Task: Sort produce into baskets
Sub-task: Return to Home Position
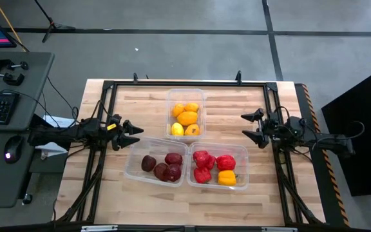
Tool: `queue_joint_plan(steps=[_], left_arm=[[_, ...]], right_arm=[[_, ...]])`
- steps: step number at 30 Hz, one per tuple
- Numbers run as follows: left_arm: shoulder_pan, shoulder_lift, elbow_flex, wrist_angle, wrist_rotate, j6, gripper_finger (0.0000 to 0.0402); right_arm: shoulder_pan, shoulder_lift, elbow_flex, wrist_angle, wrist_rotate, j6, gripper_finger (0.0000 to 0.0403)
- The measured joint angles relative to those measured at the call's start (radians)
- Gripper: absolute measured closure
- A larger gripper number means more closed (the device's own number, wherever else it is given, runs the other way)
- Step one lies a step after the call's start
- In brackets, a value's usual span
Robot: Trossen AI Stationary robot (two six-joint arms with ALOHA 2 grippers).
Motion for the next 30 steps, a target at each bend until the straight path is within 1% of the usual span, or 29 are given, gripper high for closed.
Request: queue_joint_plan(steps=[3,7,9,11,16,21,26,28,30], left_arm=[[0.000,0.000,0.000,0.000,0.000,0.000,0.0046],[0.000,0.000,0.000,0.000,0.000,0.000,0.0046],[0.000,0.000,0.000,0.000,0.000,0.000,0.0046],[0.000,-0.005,0.000,-0.001,0.000,0.000,0.0046],[0.000,-0.008,0.000,0.000,0.000,0.000,0.0046],[0.000,-0.008,0.000,0.001,0.000,0.000,0.0046],[0.000,-0.008,0.000,0.000,0.000,0.000,0.0046],[0.000,-0.008,0.000,0.000,0.000,0.000,0.0046],[0.000,-0.008,0.000,0.000,0.000,0.000,0.0046]], right_arm=[[0.000,0.000,0.000,-0.049,-0.018,-0.031,0.0018],[0.001,0.005,0.000,-0.179,-0.081,0.073,0.0018],[0.008,0.018,0.000,-0.175,-0.102,0.078,0.0018],[0.018,0.019,0.000,-0.174,-0.114,0.044,0.0018],[0.076,0.018,0.000,-0.164,-0.177,0.060,0.0018],[0.138,0.018,0.000,-0.163,-0.157,0.057,0.0018],[0.152,0.019,0.000,-0.164,-0.149,-0.025,0.0018],[0.151,0.019,0.000,-0.164,-0.149,-0.023,0.0018],[0.151,0.019,0.000,-0.164,-0.149,0.013,0.0018]])
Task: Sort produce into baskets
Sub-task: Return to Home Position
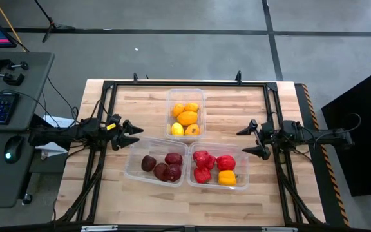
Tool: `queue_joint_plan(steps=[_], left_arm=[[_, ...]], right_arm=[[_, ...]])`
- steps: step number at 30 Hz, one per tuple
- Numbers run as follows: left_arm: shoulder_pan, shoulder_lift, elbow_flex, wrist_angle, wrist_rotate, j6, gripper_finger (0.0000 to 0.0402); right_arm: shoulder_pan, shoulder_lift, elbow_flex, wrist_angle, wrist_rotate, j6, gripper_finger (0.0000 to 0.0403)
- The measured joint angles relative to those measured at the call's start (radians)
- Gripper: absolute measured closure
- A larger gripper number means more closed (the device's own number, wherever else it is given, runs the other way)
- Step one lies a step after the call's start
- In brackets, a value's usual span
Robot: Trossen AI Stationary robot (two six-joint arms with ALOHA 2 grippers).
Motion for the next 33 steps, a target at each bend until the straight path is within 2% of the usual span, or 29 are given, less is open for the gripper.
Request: queue_joint_plan(steps=[10,33], left_arm=[[-0.005,-0.001,0.000,0.001,0.000,0.000,0.0046],[-0.005,-0.001,0.000,0.001,0.000,0.000,0.0046]], right_arm=[[0.000,0.000,0.000,-0.002,0.000,0.142,0.0018],[0.000,-0.027,-0.001,0.004,0.001,0.141,0.0018]])
